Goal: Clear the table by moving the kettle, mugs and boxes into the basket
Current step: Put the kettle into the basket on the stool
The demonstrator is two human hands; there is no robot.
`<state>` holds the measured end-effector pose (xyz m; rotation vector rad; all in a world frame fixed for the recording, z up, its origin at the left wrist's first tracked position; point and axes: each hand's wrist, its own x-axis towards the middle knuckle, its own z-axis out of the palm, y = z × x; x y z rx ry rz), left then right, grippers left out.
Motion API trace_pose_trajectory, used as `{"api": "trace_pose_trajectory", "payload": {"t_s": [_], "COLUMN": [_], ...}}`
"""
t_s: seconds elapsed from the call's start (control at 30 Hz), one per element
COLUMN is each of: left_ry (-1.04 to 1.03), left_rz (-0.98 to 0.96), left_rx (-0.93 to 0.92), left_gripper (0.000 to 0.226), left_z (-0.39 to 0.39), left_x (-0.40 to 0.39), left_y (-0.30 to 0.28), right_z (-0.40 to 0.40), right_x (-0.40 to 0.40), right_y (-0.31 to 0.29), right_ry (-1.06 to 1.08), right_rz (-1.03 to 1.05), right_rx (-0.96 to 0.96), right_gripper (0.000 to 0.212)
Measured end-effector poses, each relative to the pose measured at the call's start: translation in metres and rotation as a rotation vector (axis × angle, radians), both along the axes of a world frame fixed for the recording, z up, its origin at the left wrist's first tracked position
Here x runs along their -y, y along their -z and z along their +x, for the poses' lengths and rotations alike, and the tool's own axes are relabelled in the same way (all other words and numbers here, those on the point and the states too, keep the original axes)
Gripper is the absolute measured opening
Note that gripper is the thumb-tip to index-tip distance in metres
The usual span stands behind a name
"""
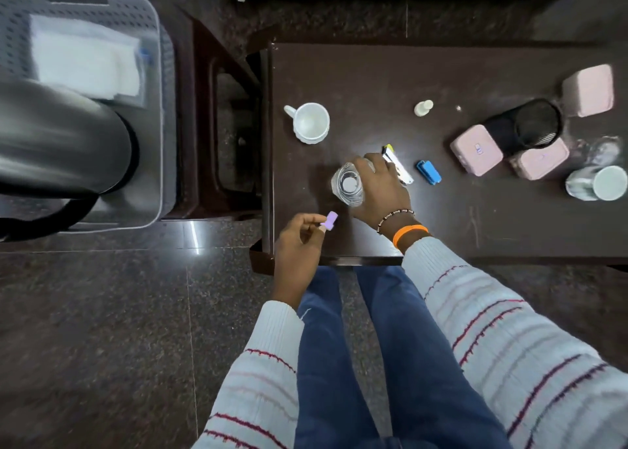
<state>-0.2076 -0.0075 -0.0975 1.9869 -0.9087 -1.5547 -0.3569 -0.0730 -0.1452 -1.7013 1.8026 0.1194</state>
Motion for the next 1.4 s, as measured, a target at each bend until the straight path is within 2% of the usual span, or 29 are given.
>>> {"api": "trace_pose_trajectory", "payload": {"t_s": [0.23, 0.37, 0.67, 0.97, 1.4], "left_ry": [0.009, 0.054, 0.063, 0.093, 0.063], "left_rz": [0.004, -0.036, -0.041, 0.001, 0.01], "left_rx": [-0.01, 0.006, -0.002, 0.054, 0.026], "left_gripper": [0.023, 0.02, 0.016, 0.02, 0.026], "left_z": [-0.061, -0.105, -0.171, -0.194, -0.195], "left_x": [0.029, 0.051, 0.085, 0.098, 0.101], "left_y": [-0.003, -0.003, -0.007, 0.003, 0.007], "right_z": [-0.073, -0.118, -0.192, -0.215, -0.218], "right_x": [0.022, 0.049, 0.117, 0.13, 0.123], "right_y": [-0.042, -0.053, -0.025, 0.012, 0.016], "right_ry": [0.161, 0.229, 0.277, 0.226, 0.138], "right_rz": [-0.068, -0.106, -0.066, 0.065, 0.071], "right_rx": [-0.001, -0.044, -0.125, -0.13, -0.121], "right_gripper": [0.083, 0.078, 0.079, 0.084, 0.091]}}
